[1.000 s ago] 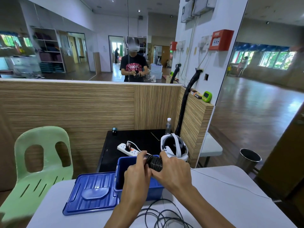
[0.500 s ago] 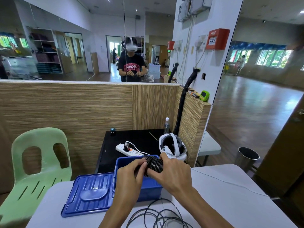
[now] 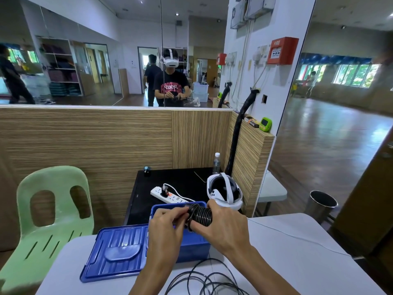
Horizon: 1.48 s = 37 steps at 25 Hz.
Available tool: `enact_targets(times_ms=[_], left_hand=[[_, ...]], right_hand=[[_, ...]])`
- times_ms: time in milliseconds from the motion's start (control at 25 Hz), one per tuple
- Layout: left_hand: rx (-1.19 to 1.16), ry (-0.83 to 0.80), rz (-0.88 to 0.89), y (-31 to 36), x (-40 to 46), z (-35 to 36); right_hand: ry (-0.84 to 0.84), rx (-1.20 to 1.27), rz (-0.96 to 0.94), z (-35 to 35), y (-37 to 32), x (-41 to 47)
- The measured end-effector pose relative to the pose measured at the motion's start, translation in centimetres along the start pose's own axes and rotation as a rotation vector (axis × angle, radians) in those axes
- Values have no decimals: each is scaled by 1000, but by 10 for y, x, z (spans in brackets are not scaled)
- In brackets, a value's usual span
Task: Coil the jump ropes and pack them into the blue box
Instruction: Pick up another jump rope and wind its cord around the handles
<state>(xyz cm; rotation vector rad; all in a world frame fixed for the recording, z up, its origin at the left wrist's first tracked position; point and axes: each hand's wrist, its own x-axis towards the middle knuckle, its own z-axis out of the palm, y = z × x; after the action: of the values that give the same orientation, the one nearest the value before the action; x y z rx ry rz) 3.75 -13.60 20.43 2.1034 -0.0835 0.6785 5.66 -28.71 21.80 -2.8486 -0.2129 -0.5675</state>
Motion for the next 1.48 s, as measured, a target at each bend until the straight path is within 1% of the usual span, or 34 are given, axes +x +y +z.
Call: enact_targets(times_ms=[320, 440, 760, 920, 1000, 1160, 1320, 1400, 1480], left_hand=[[-21, -44, 6, 1, -7, 3], [-56, -79, -70, 4, -7, 3], [87, -123, -89, 19, -9, 5], [156, -126, -129, 21, -9, 13], [183, -124, -120, 21, -8, 19], [212, -131, -183, 25, -3, 24], [154, -89, -131, 25, 0, 26], [190, -101, -71, 26, -3, 25], [178, -142, -57, 25, -5, 22]], right_hand=[[-2, 5, 4, -7, 0, 0], [4, 3, -10, -8, 1, -1], [9, 3, -8, -6, -1, -3], [-21, 0, -10, -5, -2, -5], [-33, -18, -10, -4, -2, -4], [-40, -31, -24, 1, 0, -5], [-20, -24, -20, -1, -1, 0], [-30, -36, 0, -4, 1, 2], [-49, -27, 8, -4, 4, 2]])
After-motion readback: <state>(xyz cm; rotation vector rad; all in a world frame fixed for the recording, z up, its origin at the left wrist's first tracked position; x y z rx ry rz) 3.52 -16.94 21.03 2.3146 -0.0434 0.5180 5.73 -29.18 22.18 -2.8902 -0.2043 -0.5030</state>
